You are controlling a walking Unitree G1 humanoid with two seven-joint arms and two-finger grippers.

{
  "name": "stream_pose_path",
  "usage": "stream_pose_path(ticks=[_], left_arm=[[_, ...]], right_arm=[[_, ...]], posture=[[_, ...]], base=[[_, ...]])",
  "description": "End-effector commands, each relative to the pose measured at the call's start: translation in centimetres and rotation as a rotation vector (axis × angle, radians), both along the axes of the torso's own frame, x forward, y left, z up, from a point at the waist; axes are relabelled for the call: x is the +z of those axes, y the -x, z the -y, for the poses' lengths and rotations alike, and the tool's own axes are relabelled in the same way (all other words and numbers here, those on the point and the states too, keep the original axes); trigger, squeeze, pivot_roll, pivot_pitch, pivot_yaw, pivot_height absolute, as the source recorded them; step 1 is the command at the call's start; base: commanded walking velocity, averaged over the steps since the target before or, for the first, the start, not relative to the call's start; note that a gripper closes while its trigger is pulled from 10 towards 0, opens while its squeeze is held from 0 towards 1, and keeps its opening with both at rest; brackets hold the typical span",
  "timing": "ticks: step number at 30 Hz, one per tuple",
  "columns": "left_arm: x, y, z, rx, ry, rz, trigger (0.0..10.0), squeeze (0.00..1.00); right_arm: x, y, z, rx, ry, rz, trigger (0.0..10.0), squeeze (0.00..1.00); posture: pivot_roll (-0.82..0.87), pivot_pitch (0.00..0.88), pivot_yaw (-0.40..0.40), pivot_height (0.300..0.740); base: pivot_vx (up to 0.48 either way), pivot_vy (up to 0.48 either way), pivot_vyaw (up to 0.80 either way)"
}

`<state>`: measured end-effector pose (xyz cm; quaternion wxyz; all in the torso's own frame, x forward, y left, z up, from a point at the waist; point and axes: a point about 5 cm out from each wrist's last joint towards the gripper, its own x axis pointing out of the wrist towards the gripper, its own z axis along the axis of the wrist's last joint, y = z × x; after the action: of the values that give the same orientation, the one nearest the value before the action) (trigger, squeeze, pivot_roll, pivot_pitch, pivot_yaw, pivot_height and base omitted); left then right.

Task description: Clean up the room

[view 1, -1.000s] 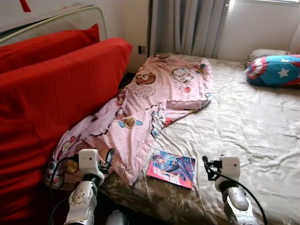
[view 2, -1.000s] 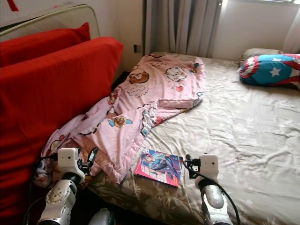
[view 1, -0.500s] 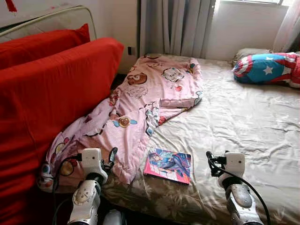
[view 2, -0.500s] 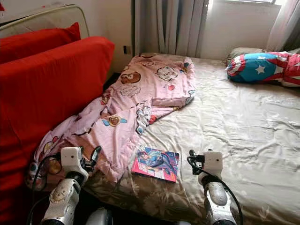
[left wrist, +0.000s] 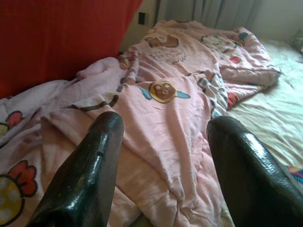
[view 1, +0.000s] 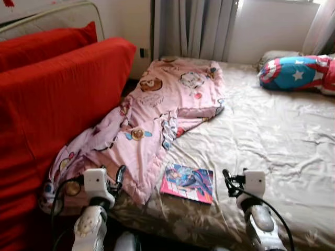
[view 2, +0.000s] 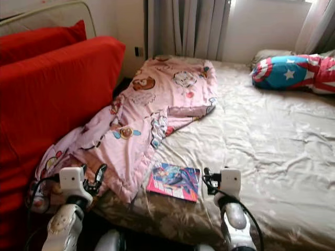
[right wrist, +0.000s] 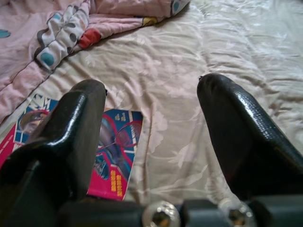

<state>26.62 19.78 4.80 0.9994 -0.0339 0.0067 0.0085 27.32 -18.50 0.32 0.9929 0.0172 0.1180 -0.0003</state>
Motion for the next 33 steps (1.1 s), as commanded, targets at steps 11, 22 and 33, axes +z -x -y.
stream_pose_path(ticks=[11,22,33], left_arm=[[0.0,0.9,0.2,-0.02,-0.003,-0.04,10.0,0.0],[0.1,1.0,0.3,-0.029,0.004,-0.05,10.0,0.0],[0.5,0.4,0.6,-0.045,0.023,-0.049,10.0,0.0]], right_arm=[[0.2,0.0,-0.2,0.006,0.003,0.016,10.0,0.0],[0.2,-0.1,-0.7,0.037,0.001,0.006,10.0,0.0],[0.3,-0.1,-1.1,0.084,0.018,0.009,10.0,0.0]], posture=[[-0.01,0.028,-0.017,0.612],[0.01,0.019,-0.019,0.612],[0.0,0.019,-0.018,0.612]], base=[[0.0,0.0,0.0],[0.0,0.0,0.0],[0.0,0.0,0.15]])
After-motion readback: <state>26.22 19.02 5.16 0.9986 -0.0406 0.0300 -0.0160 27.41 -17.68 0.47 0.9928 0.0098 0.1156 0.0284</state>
